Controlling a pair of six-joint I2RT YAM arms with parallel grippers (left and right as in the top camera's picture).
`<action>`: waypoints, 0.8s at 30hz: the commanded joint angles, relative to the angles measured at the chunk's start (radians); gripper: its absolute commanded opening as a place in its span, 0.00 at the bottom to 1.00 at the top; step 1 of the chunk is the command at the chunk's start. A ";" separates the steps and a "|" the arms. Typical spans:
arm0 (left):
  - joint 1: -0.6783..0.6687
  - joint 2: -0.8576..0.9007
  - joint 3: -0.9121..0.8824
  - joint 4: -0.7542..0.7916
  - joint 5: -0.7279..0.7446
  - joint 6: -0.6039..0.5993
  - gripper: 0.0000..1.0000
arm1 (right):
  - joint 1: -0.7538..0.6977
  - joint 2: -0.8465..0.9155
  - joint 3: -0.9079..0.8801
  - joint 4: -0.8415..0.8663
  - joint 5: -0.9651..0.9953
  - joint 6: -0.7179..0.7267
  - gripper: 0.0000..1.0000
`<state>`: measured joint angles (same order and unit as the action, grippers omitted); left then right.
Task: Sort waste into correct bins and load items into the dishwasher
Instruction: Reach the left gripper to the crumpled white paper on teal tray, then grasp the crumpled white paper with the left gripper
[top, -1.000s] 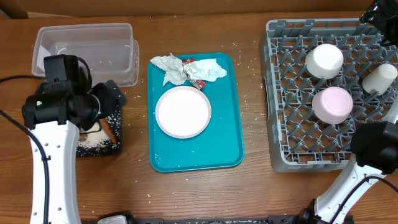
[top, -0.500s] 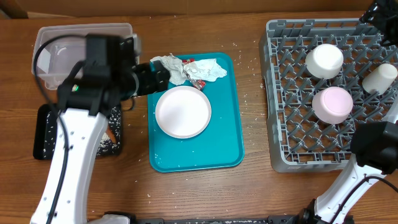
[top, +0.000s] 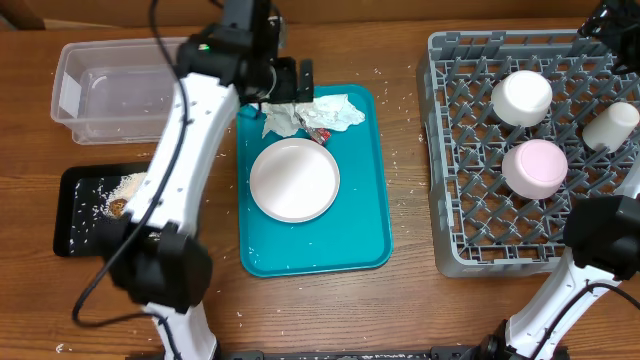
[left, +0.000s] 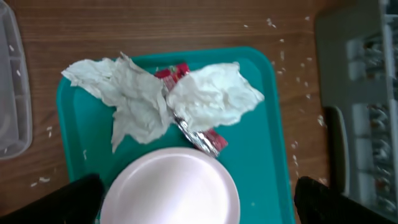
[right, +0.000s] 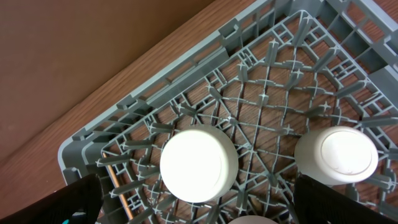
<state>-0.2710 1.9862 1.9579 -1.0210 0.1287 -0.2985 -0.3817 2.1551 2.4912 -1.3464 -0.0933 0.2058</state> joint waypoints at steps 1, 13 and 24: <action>-0.013 0.092 0.026 0.062 -0.077 -0.081 1.00 | 0.000 -0.019 0.017 0.006 0.003 0.001 1.00; -0.131 0.314 0.026 0.183 -0.161 -0.223 0.96 | 0.000 -0.019 0.017 0.006 0.003 0.001 1.00; -0.174 0.355 0.026 0.143 -0.245 -0.330 0.84 | 0.000 -0.019 0.017 0.006 0.003 0.001 1.00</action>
<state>-0.4503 2.3272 1.9614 -0.8570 -0.0574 -0.5728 -0.3817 2.1551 2.4912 -1.3464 -0.0933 0.2054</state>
